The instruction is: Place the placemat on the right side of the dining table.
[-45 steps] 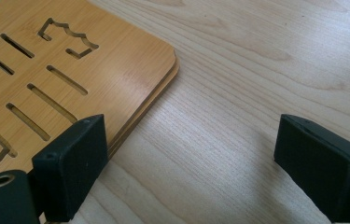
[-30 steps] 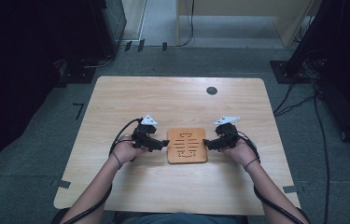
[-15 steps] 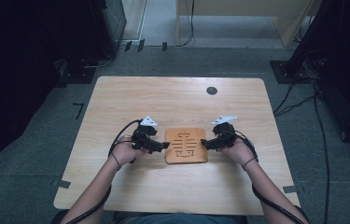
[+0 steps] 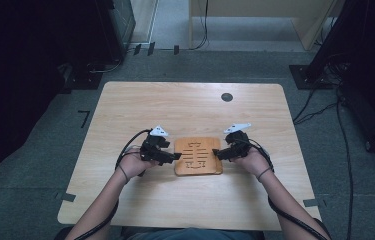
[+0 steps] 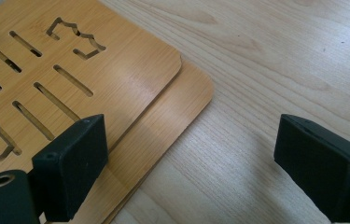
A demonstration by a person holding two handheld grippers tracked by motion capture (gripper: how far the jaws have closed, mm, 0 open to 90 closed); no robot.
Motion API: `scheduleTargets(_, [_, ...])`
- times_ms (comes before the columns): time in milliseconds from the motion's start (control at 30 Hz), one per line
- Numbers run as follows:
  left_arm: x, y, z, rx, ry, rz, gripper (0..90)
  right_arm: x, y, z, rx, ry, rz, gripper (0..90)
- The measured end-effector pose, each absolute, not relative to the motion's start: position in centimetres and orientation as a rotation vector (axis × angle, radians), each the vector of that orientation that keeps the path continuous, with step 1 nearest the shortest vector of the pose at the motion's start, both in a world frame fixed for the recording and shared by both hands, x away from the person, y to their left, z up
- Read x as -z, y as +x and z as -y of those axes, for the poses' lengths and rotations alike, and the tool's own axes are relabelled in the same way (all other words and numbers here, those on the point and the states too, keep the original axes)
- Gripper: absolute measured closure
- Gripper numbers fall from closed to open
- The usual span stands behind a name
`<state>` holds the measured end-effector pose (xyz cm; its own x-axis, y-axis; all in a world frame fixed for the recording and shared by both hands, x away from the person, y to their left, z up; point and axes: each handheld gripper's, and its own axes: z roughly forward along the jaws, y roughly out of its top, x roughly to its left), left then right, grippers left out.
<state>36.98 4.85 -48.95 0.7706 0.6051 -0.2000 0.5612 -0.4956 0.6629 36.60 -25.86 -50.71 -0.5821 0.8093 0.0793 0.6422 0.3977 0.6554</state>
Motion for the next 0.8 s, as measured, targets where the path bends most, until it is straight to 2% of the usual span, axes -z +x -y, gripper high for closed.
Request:
scheduleTargets(333, [48.8, 36.7, -4.6, -0.034, 2.208, -0.886, 36.7, 50.8, 36.8, 25.3, -0.967, 1.263, -2.411, 9.9])
scheduleTargets(800, [49.1, 36.3, -4.6, -0.036, 2.224, -0.882, 36.6, 50.8, 37.0, 24.5, -0.970, 1.256, -2.413, 9.9])
